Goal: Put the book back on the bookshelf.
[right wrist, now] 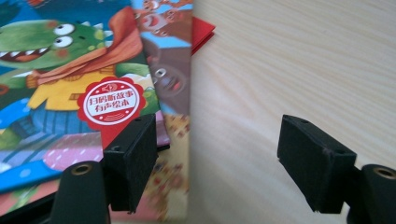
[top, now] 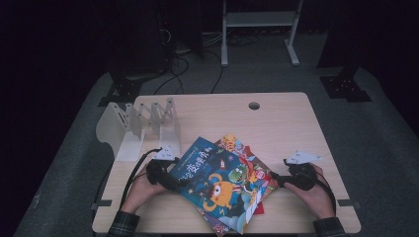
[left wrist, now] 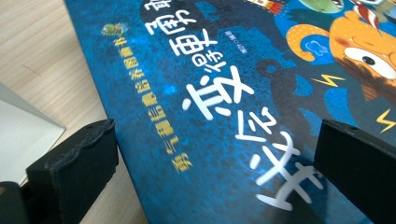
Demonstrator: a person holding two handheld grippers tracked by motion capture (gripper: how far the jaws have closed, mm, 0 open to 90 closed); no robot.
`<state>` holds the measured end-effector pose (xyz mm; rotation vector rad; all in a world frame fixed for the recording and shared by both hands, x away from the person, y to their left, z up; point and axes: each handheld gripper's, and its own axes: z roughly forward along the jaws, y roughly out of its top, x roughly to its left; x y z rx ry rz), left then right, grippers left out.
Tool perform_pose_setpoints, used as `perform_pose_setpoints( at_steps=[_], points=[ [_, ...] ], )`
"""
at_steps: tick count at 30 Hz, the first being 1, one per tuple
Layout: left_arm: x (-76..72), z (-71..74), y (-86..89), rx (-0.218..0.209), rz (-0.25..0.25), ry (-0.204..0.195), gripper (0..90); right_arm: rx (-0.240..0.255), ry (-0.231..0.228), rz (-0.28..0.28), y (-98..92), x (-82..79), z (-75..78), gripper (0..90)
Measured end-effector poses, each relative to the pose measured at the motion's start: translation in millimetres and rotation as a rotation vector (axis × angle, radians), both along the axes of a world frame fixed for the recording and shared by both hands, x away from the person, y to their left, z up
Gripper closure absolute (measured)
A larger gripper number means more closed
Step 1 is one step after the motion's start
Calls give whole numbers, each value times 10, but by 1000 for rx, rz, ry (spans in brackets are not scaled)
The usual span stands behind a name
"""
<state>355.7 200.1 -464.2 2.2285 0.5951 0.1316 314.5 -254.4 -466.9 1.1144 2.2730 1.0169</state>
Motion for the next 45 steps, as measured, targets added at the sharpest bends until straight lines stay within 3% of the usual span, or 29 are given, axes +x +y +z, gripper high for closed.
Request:
perform_pose_setpoints(
  at_steps=[16,22,25,28,29,34,37,45],
  points=[
    [-326,12,123,-5,8,8,0,47,2,-72,162,483,-33,362],
    [-441,22,130,-3,4,13,0,39,12,-80,227,631,-28,391],
    [-452,21,139,-15,7,18,0,25,19,-86,242,672,-27,378],
    [-446,22,147,-28,14,28,0,60,22,-89,234,652,-4,353],
    [-438,16,155,-36,27,28,0,127,40,-66,238,597,19,310],
    [-437,23,179,-30,66,-5,0,171,110,16,359,559,-51,237],
    [-435,26,196,-23,81,-17,0,211,138,45,420,580,-79,239],
    [-407,0,291,-20,120,-8,0,208,140,100,570,602,-83,224]
  ],
)
